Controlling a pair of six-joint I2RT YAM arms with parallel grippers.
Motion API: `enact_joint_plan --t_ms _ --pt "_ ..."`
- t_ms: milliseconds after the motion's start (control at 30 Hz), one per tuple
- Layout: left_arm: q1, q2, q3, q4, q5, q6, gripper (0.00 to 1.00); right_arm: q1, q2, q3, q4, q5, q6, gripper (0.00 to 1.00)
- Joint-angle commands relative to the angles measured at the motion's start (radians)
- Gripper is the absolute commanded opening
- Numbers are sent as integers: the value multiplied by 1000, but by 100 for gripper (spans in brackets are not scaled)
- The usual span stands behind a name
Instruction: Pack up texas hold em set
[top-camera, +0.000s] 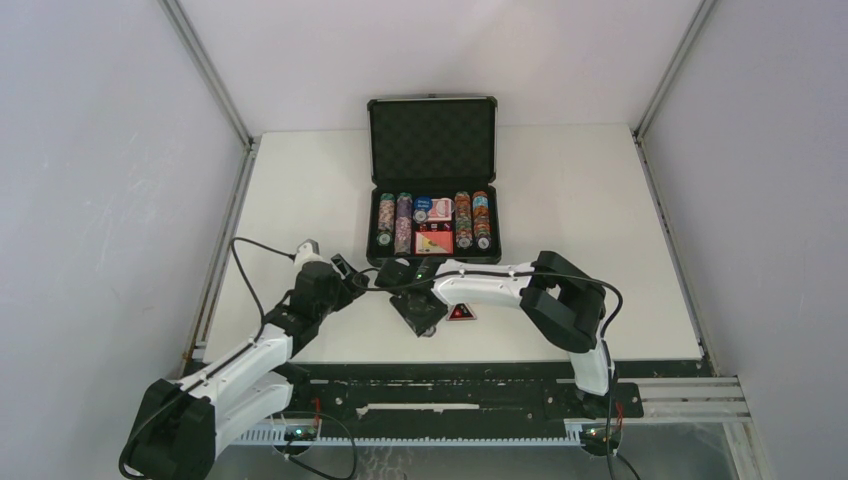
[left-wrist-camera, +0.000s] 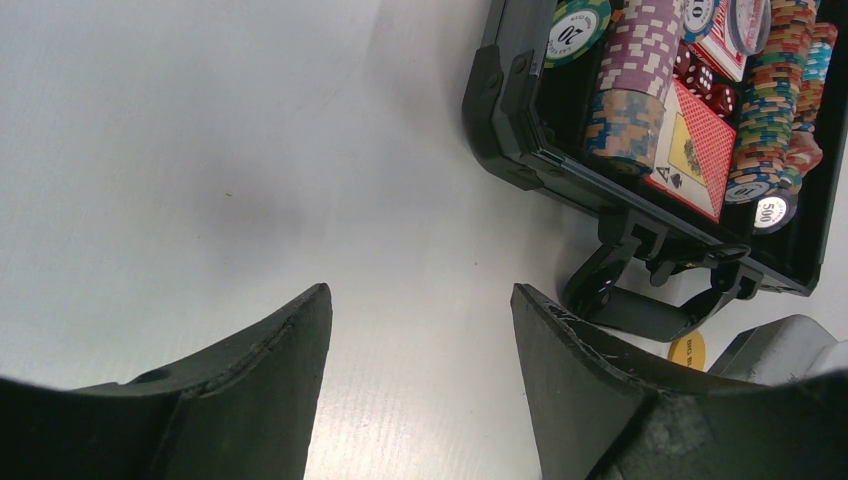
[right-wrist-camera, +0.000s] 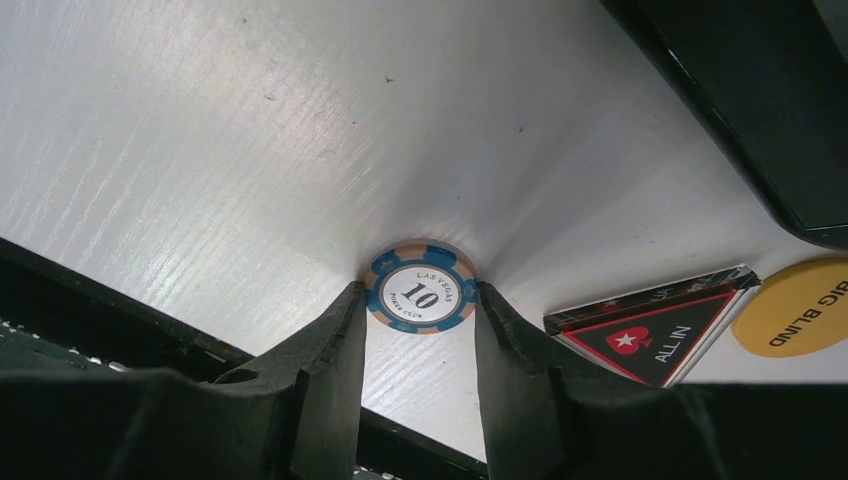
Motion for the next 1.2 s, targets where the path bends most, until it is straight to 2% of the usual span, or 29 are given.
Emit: enact_joint_plan --t_ms 0,333,433,500,667,1167 --pt "-6 -15 37 26 -4 24 71 -8 -59 2 -5 38 1 43" --pt "-7 -12 38 27 -2 24 71 -14 -81 0 -10 52 -3 42" --pt "-6 -10 38 28 -1 23 71 -13 -81 -1 -5 46 0 49" --pt "-7 -10 38 29 1 23 71 -14 -86 -7 5 51 12 50" --pt "-7 -15 37 30 4 23 71 -29 -95 -46 80 66 22 32" --pt "-8 -44 29 25 0 21 71 32 -80 -77 98 63 65 22"
